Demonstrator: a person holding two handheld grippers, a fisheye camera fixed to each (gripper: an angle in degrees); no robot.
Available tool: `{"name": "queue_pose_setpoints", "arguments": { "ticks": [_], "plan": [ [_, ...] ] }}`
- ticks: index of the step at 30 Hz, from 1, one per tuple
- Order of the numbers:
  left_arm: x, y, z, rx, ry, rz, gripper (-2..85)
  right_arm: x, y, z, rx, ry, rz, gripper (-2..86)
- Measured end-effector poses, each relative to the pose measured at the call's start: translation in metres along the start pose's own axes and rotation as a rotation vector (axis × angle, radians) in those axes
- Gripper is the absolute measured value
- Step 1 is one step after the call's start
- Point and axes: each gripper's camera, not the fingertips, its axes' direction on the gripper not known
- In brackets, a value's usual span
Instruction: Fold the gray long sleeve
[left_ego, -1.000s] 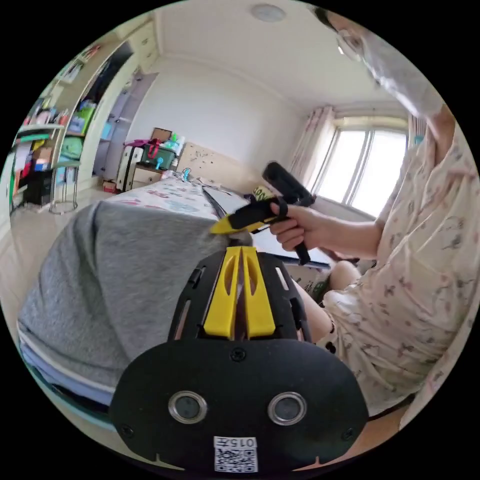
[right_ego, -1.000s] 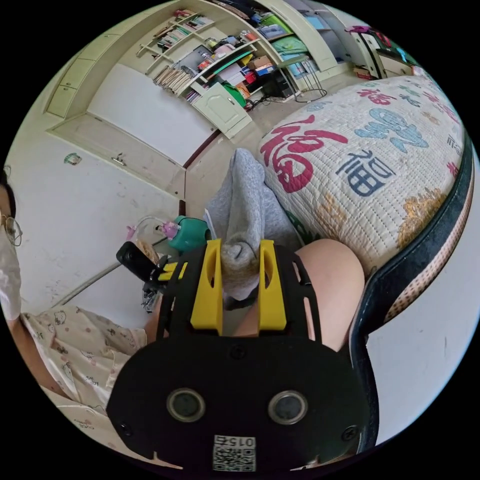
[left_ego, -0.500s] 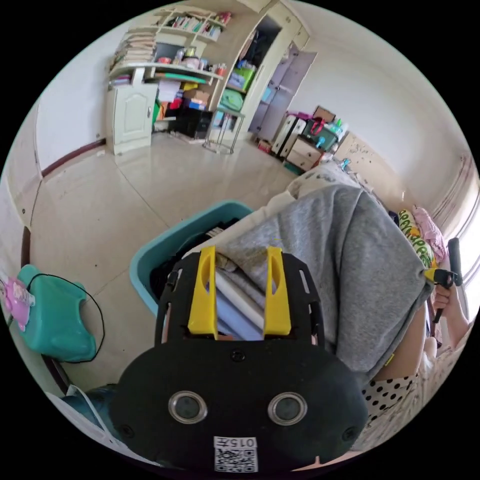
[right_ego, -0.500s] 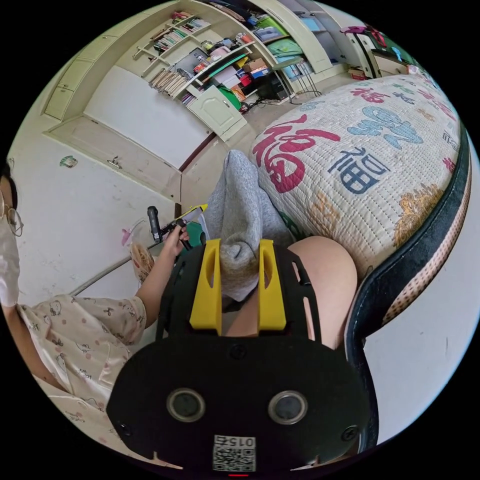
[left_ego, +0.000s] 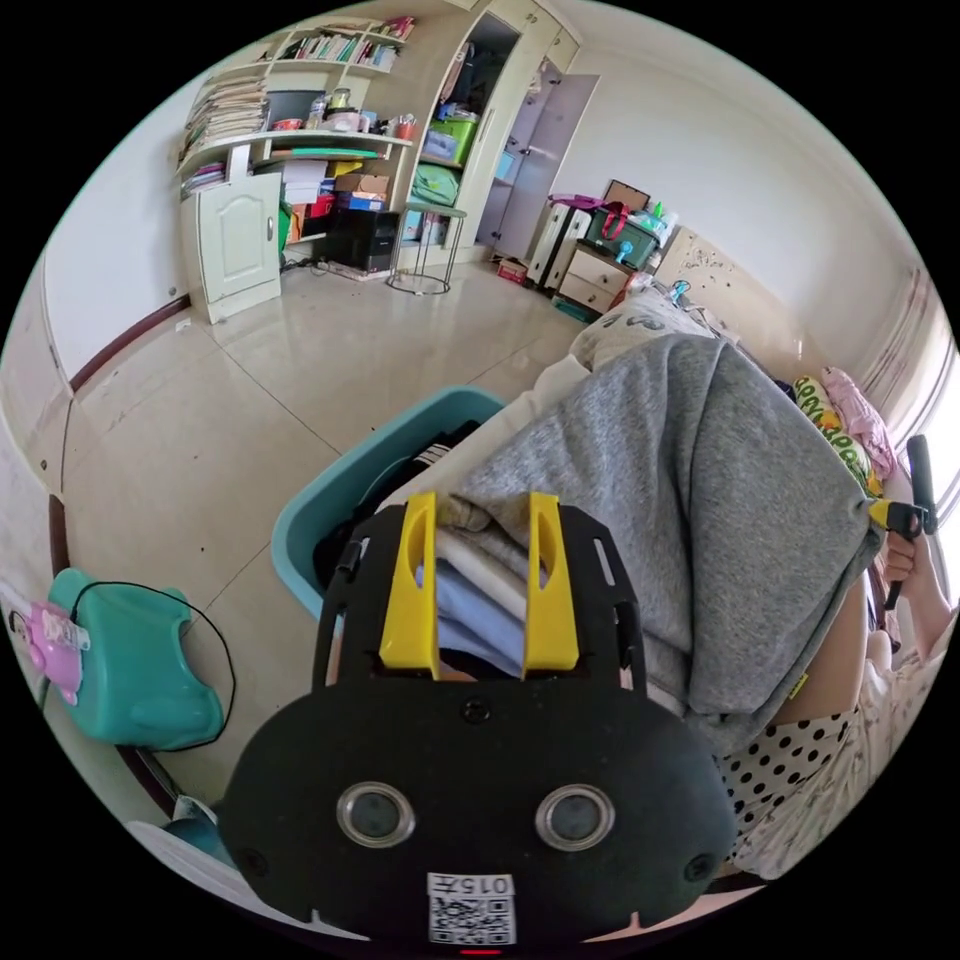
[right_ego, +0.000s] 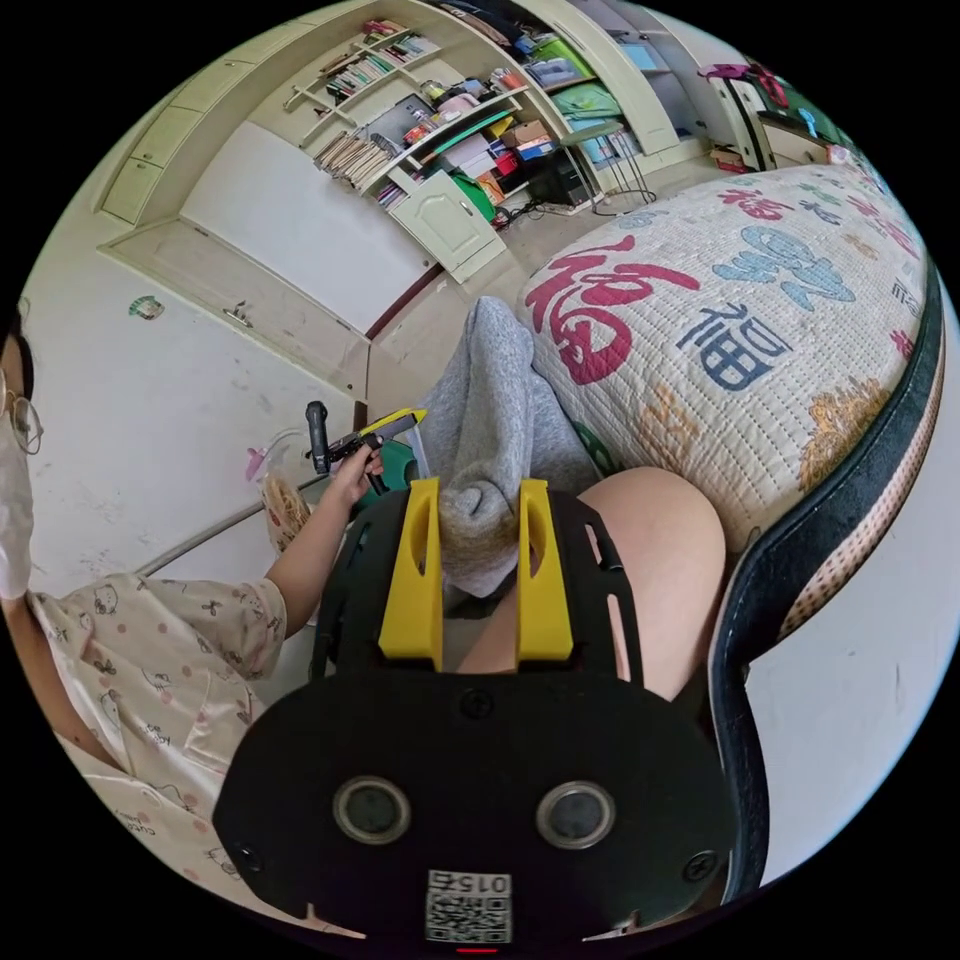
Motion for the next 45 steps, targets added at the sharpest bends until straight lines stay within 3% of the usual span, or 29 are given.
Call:
{"name": "queue_pose_setpoints", "arguments": {
  "ticks": [5, 10, 16, 30, 37, 41, 45],
  "plan": [
    [-0.013, 0.008, -0.009, 0.022, 0.043, -0.032, 7.3, -0.029, 0.014, 0.004, 0.007, 0.018, 0.006, 11.2],
    [0.014, 0.022, -0.058, 0.196, -0.025, -0.027, 5.3, -0.064, 0.029, -0.008, 0.065, 0.052, -0.004, 10.5],
    [0.057, 0.013, -0.151, 0.465, 0.041, 0.024, 3.4, -0.094, 0.053, -0.088, 0.280, 0.077, 0.028, 9.4],
    [0.202, -0.078, -0.336, 0.935, 0.351, 0.459, 2.3, -0.177, 0.224, -0.309, 0.832, 0.144, -0.006, 8.9],
    [0.257, -0.131, -0.340, 0.993, 0.573, 0.529, 2.7, -0.251, 0.321, -0.419, 1.076, 0.345, -0.047, 8.8],
    [0.306, -0.179, -0.296, 0.930, 0.720, 0.536, 2.9, -0.288, 0.366, -0.473, 1.182, 0.525, -0.060, 8.8],
    [0.370, -0.243, -0.215, 0.776, 0.854, 0.442, 3.5, -0.259, 0.370, -0.513, 1.182, 0.611, 0.092, 8.7]
  ]
}}
